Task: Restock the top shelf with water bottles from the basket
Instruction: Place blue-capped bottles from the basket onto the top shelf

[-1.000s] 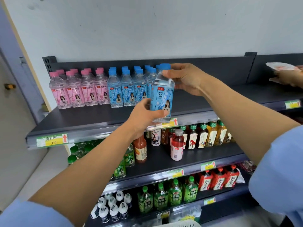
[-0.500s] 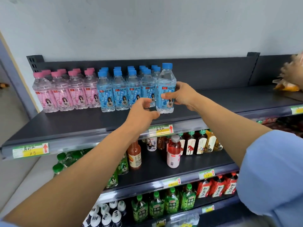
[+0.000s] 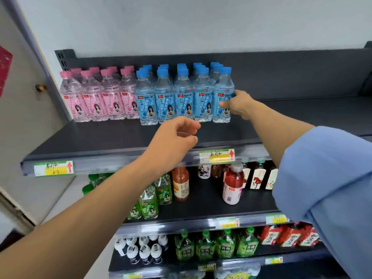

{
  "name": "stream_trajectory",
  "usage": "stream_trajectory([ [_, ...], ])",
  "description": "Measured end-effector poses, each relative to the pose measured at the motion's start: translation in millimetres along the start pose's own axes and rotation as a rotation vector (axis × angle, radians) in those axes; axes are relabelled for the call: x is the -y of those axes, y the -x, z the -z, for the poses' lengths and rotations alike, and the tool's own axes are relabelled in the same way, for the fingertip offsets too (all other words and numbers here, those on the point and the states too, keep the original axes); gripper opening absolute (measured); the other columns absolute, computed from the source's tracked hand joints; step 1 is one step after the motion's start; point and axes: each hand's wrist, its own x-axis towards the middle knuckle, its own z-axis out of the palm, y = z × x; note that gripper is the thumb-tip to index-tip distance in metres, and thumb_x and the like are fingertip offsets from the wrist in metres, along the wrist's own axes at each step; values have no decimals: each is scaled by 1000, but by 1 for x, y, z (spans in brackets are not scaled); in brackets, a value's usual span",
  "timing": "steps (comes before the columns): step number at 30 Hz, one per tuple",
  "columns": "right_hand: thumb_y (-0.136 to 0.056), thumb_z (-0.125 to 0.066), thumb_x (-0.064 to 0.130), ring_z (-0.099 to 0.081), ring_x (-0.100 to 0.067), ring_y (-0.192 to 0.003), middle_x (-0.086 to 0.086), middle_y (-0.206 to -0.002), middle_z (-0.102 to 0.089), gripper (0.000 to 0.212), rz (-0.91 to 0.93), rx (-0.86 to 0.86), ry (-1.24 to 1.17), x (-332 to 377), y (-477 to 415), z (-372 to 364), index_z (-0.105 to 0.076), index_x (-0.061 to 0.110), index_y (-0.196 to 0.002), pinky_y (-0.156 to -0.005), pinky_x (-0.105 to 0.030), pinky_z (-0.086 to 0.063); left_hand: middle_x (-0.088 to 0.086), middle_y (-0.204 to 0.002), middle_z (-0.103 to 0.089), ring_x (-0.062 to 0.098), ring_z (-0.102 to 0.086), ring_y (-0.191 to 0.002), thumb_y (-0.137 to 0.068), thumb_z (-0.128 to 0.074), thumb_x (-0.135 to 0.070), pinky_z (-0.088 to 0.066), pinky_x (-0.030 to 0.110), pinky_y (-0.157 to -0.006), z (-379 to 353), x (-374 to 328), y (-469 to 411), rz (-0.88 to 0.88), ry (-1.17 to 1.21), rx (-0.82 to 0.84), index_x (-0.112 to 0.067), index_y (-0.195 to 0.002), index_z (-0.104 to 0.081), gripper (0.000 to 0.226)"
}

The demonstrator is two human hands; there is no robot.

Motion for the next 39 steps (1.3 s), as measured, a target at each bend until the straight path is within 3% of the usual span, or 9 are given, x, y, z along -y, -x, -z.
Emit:
stream_trajectory([
  [7, -87, -59, -5, -60, -25, -112, -11, -122, -62, 40, 26, -97, -8, 7, 13, -14, -52, 4, -125, -91, -34, -51, -7, -103, -64, 3, -58, -86, -89, -58, -6, -42, 13, -67, 5, 4, 7, 32, -16, -5, -23, -101, -64, 22],
  [11, -91, -51, -4, -56, -25, -115, -12, -127, -55, 42, 35, -197, 42, 9, 28, -12, -43, 2, -132, -92, -35, -50, -9, -98, -64, 0, -57, -82, -89, -57, -6, -44, 5, -64, 5, 1, 12, 25, -16, -14, -23, -100, -64, 21],
  [14, -89, -46, -4, -57, -22, -99, -11, -125, -56, 37, 144, -318, 59, 22, 49, -10, -50, 4, -125, -82, -34, -51, -9, -95, -63, -1, -56, -78, -89, -57, -5, -43, -1, -59, 0, -3, 19, 21, -7, -8, -20, -102, -64, 20],
  [17, -89, -47, -2, -56, -15, -99, -6, -122, -59, 35, 267, -292, 45, 36, 86, -13, -56, 8, -121, -86, -27, -52, -9, -92, -62, -1, -56, -76, -89, -56, -4, -44, 1, -60, -9, -4, 31, 27, 8, 12, -18, -102, -63, 20],
  [21, -91, -52, 4, -54, -6, -92, 4, -102, -59, 25, 377, -196, -2, 37, 159, -19, -63, 11, -112, -66, -3, -42, -6, -91, -62, 1, -55, -76, -89, -55, -1, -44, 4, -63, -21, 7, 59, 64, 17, 69, -14, -103, -63, 21],
  [26, -89, -56, 5, -55, -2, -79, 9, -85, -60, 16, 390, -128, 24, -10, 248, -33, -65, 9, -101, -74, -9, -43, -5, -89, -60, 2, -53, -74, -89, -55, -2, -41, 2, -61, -38, 45, 98, 86, -19, 222, -12, -103, -64, 19],
  [31, -90, -55, 5, -53, -7, -74, 10, -77, -56, 12, 157, -134, 73, -100, 313, -72, -64, 12, -97, -62, -11, -41, -3, -85, -60, 4, -53, -72, -89, -57, -2, -39, 1, -55, -55, 104, 146, 195, -43, 374, -9, -102, -65, 17],
  [33, -90, -56, 5, -54, -10, -78, 5, -81, -59, 13, 44, -129, 121, -144, 332, -91, -65, 12, -96, -67, -17, -42, -2, -82, -59, 6, -54, -74, -89, -56, 2, -43, 8, -64, -64, 128, 167, 243, -28, 434, -9, -96, -62, 15],
  [39, -90, -52, 10, -60, -19, -86, -13, -94, -68, 16, -308, 83, 357, -266, 374, -139, -68, 9, -91, -72, -23, -42, 4, -80, -57, 8, -52, -71, -88, -51, 9, -42, 3, -58, -91, 201, 224, 359, -38, 540, 7, -107, -64, 23],
])
